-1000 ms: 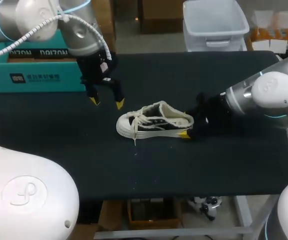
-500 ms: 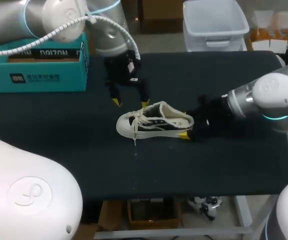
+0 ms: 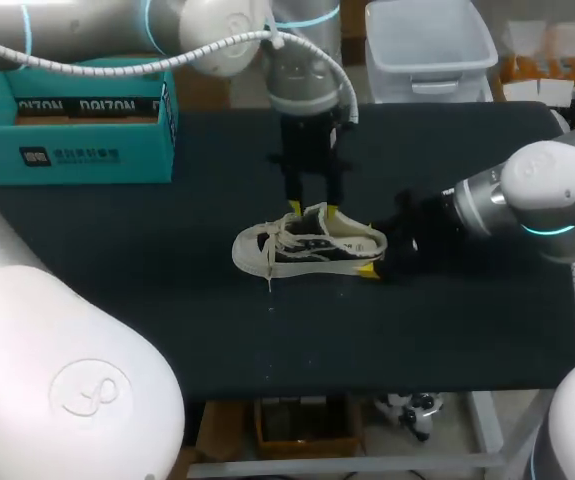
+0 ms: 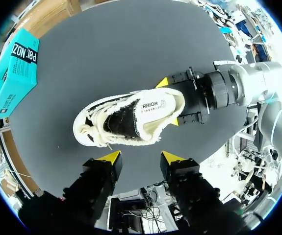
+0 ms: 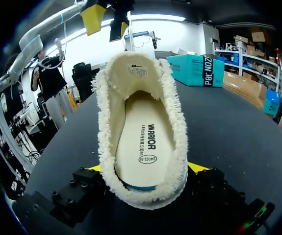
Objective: Open the shoe tongue, take the insole out of the shoe, put the insole back into the shoe, and pack the shoe into the shoebox
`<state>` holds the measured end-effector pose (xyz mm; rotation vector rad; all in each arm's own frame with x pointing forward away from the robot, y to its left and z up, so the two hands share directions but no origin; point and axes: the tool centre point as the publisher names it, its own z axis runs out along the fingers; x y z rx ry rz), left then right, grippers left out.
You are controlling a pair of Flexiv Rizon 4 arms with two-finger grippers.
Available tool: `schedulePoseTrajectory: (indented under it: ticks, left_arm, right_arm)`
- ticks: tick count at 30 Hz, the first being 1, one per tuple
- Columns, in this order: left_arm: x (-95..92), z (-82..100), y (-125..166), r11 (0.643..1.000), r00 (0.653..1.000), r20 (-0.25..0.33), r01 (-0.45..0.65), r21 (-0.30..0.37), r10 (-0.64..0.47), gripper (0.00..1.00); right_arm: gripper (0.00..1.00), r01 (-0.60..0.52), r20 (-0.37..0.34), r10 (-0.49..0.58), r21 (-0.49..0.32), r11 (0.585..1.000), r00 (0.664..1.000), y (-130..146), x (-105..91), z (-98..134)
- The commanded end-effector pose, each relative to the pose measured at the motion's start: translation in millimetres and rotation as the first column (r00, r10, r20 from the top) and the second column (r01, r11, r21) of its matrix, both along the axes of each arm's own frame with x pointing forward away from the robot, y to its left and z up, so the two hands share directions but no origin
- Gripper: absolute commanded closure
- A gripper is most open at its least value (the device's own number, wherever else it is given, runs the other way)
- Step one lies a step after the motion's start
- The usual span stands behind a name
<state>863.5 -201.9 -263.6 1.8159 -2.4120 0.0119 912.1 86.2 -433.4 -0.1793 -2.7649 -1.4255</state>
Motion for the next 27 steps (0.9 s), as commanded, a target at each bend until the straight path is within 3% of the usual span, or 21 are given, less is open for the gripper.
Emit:
schedulePoseTrajectory:
  ticks: [1,14,21,27]
  left_arm:
    - [8.4,-15.9,-19,0.987,1.0,-0.019,-0.003,0.161,0.006,0.62]
    - [11.4,-24.5,-7,0.977,0.998,-0.017,-0.06,0.205,0.065,0.59]
    - [20.1,-42.2,-7,0.971,0.995,-0.015,-0.09,0.223,0.096,0.51]
    - [27.0,-51.9,-7,0.968,0.994,-0.009,-0.108,0.228,0.113,0.56]
  right_arm:
    - [1.0,0.0,0.001,0.0,0.003,1.0,1.0,-1,-0.8,-11]
    - [1.0,0.0,0.001,0.0,0.003,1.0,1.0,-1,-0.8,-11]
    - [1.0,0.0,0.001,0.0,0.003,1.0,1.0,-1,-0.8,-11]
    - [1.0,0.0,0.001,0.0,0.003,1.0,1.0,-1,-0.8,-11]
